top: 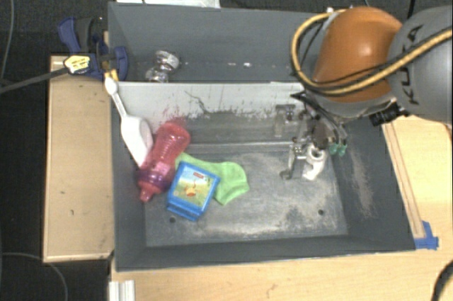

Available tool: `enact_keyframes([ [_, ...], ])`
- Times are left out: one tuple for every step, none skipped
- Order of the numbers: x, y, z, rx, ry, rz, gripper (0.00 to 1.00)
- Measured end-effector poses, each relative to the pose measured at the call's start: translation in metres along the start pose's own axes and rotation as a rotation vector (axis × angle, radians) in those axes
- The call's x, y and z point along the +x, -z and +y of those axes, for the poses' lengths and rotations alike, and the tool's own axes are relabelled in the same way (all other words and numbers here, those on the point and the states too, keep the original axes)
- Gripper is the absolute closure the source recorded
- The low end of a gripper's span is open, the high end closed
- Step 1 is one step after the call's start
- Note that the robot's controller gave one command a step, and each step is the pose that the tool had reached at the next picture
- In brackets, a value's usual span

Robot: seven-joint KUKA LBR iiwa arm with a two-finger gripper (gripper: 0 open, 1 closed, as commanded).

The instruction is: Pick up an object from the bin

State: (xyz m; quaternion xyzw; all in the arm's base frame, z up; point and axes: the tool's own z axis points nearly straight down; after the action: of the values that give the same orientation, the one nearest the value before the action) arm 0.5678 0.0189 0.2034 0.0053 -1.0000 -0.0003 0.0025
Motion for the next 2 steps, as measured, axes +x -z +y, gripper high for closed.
enact_keyframes([
  [-0.002, 0.005, 0.0, 0.0, -0.001, -0.009, 0.0],
  [0.009, -0.061, 0.043, 0.0, 0.095, -0.011, 0.0],
])
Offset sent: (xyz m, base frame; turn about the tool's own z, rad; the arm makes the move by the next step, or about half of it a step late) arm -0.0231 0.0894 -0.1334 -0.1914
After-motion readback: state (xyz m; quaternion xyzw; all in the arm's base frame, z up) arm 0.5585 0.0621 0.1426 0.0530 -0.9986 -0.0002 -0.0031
